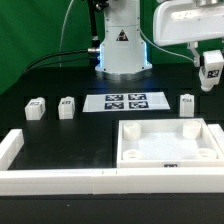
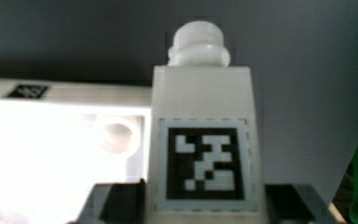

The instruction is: Assemble one leg

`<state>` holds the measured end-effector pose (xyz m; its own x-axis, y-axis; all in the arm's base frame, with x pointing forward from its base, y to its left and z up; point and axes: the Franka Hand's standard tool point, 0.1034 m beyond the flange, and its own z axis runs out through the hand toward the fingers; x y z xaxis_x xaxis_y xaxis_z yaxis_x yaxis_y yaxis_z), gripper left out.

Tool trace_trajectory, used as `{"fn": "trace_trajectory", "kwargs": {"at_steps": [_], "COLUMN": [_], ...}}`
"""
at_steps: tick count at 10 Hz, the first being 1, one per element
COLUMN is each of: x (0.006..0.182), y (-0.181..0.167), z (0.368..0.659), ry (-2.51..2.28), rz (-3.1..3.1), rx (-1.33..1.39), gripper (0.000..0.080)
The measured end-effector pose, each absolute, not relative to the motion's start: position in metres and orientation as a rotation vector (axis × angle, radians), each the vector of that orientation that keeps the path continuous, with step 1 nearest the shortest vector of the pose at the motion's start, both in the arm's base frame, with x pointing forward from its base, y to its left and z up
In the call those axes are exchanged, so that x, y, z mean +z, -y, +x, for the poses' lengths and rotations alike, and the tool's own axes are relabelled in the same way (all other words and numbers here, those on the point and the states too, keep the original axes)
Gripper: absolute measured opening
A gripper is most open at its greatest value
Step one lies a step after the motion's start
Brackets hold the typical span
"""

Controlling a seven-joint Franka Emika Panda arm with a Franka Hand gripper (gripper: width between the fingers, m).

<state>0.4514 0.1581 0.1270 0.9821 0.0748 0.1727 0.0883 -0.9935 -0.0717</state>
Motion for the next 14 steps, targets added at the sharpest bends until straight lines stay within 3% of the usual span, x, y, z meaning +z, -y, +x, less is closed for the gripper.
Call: {"fn": "trace_trajectory", "kwargs": {"at_steps": [3, 9, 14], "x": [0.125, 0.119, 0.123], "y": [-0.150, -0.104, -0.105], "z": [0.464, 0.562, 0.573], "ry": [0.209, 0.314, 0.307], "rz": [-3.045, -3.048, -3.016], "rx": [-0.267, -0.313, -0.516], "gripper": [0.0294, 0.0294, 0.0294]}}
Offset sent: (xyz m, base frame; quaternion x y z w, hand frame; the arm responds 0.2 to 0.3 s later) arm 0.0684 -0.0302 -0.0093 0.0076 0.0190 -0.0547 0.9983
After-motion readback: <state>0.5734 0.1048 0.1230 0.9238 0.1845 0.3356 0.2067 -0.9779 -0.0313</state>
